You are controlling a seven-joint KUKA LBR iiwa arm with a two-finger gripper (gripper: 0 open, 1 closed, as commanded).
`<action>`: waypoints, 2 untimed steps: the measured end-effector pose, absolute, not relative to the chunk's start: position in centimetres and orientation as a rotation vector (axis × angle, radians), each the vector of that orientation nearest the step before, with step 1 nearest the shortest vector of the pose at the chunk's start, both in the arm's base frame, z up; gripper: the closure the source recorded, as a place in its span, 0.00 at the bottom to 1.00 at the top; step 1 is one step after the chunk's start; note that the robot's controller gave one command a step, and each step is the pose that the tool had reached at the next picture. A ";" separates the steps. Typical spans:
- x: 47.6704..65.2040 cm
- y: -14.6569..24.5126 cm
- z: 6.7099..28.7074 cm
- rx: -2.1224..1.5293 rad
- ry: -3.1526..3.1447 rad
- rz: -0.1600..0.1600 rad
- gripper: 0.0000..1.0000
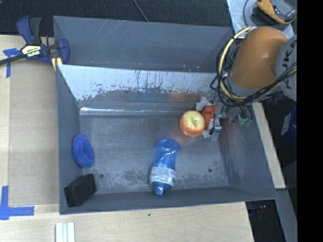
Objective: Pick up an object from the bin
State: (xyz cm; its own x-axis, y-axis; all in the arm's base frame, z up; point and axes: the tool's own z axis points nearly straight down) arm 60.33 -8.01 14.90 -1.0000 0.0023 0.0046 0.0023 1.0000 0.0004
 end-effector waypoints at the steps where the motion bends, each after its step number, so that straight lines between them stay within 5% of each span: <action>1: 60.5 -8.0 15.4 0.000 -3.146 0.001 0.00; 2: 62.4 -8.1 7.6 -0.236 -3.141 0.001 0.00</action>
Offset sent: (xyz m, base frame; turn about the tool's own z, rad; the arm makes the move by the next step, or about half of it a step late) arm 0.0197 0.0001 -0.0790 0.1532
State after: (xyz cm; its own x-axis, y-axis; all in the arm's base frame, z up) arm 62.38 -8.14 7.63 -0.9888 0.1492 -0.0080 0.1492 0.9888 0.0001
